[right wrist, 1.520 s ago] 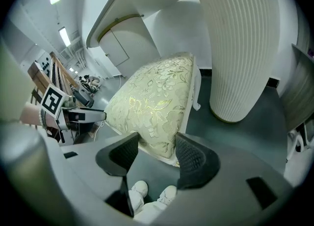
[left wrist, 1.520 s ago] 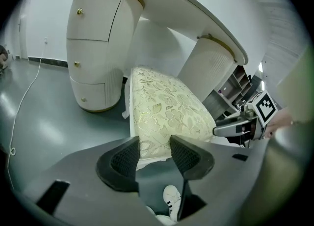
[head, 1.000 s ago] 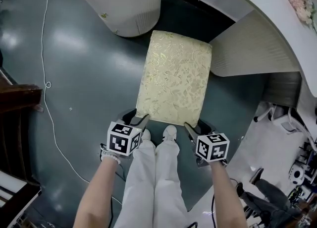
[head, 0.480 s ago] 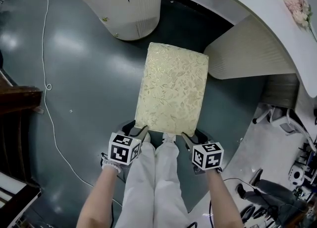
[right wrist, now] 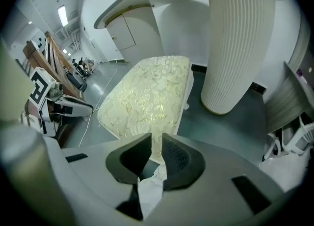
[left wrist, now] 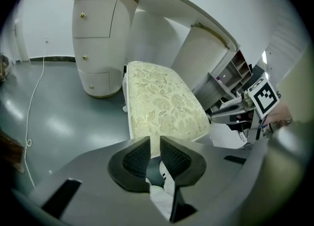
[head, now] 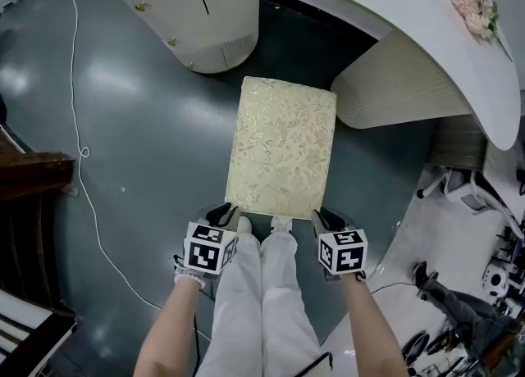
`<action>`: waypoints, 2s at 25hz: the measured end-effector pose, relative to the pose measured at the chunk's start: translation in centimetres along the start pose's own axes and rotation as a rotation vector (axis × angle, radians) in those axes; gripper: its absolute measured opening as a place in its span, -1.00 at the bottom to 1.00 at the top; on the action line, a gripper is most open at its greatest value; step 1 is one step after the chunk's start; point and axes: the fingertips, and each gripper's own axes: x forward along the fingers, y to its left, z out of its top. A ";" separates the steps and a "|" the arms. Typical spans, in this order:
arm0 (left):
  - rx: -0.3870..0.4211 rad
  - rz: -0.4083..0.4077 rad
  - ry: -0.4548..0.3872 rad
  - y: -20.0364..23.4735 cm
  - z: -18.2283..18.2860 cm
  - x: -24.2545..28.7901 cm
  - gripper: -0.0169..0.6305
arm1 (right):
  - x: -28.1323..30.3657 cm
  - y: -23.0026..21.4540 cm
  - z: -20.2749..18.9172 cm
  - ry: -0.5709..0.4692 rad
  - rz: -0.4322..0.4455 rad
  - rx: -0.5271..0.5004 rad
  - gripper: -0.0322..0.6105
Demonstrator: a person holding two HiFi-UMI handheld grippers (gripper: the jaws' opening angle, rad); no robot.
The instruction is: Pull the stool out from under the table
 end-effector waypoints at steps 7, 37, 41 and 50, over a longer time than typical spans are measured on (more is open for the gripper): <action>0.065 -0.100 -0.201 -4.0 7.1 -6.2 -0.90 | -5.0 2.1 6.2 -0.116 -0.004 -0.057 -0.76; 0.325 0.103 -0.763 -9.5 27.8 -41.8 -0.90 | -37.0 12.4 25.0 -0.689 0.022 -0.194 -0.76; 0.369 0.114 -0.773 -10.1 27.9 -43.7 -0.90 | -38.8 13.7 25.7 -0.718 0.038 -0.210 -0.76; 0.344 0.124 -0.813 -10.1 27.7 -46.5 -0.90 | -40.5 15.8 26.3 -0.747 0.064 -0.258 -0.76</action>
